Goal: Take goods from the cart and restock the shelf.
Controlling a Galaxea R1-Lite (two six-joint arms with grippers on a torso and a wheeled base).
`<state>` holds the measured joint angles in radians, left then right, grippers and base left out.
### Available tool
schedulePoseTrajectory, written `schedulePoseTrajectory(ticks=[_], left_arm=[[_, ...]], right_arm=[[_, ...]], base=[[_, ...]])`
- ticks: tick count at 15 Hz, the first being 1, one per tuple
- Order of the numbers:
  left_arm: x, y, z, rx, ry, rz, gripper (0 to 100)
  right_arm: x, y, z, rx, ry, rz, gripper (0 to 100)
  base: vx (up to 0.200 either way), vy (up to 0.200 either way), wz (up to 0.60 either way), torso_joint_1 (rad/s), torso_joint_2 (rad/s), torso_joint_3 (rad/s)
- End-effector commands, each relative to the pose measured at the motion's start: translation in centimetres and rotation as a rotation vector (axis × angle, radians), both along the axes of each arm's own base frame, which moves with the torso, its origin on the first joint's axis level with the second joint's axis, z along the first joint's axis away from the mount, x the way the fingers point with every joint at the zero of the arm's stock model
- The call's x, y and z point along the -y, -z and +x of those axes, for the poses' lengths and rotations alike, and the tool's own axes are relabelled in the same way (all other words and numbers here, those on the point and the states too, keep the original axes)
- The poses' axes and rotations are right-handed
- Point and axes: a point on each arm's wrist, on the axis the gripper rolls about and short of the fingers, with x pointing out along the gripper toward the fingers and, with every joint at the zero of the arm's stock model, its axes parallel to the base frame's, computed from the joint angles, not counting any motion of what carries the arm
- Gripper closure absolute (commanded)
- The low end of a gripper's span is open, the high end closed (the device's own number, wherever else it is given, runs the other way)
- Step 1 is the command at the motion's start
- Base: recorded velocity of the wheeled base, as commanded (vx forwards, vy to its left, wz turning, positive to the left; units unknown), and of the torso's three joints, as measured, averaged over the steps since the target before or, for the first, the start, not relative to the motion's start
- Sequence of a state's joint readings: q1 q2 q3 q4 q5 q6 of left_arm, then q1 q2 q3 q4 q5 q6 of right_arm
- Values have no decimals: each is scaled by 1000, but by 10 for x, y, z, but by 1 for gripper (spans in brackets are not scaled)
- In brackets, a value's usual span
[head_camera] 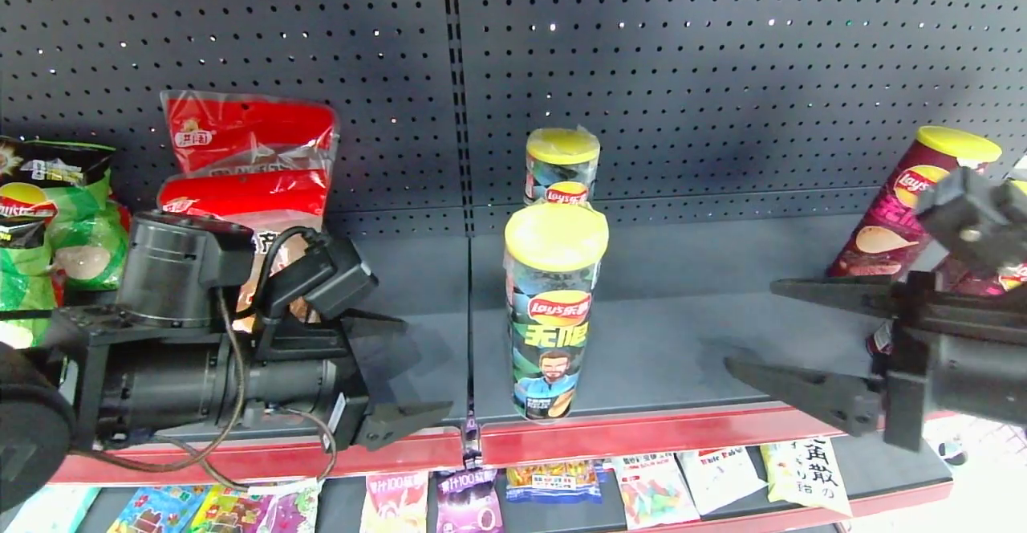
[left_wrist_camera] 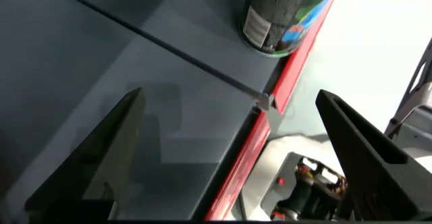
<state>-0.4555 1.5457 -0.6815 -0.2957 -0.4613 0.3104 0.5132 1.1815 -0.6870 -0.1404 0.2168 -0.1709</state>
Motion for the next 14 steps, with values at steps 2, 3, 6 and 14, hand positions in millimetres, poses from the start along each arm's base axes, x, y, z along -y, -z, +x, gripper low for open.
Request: schedulePoseTrajectory(ticks=[2, 3, 6, 14], left_arm=[[22, 12, 17, -38, 41, 22, 0], [25, 14, 19, -42, 47, 25, 0], [37, 17, 28, -44, 62, 33, 0], [45, 23, 43, -49, 47, 49, 0]], right_arm=[[41, -6, -58, 137, 88, 98, 0], [44, -9, -61, 144, 118, 118, 0], [53, -13, -65, 168, 194, 151, 0], [54, -21, -66, 191, 199, 163, 0]], base=[[0, 0, 0, 0, 0, 0], [0, 0, 0, 0, 0, 0], [0, 0, 0, 0, 0, 0], [0, 0, 0, 0, 0, 0]])
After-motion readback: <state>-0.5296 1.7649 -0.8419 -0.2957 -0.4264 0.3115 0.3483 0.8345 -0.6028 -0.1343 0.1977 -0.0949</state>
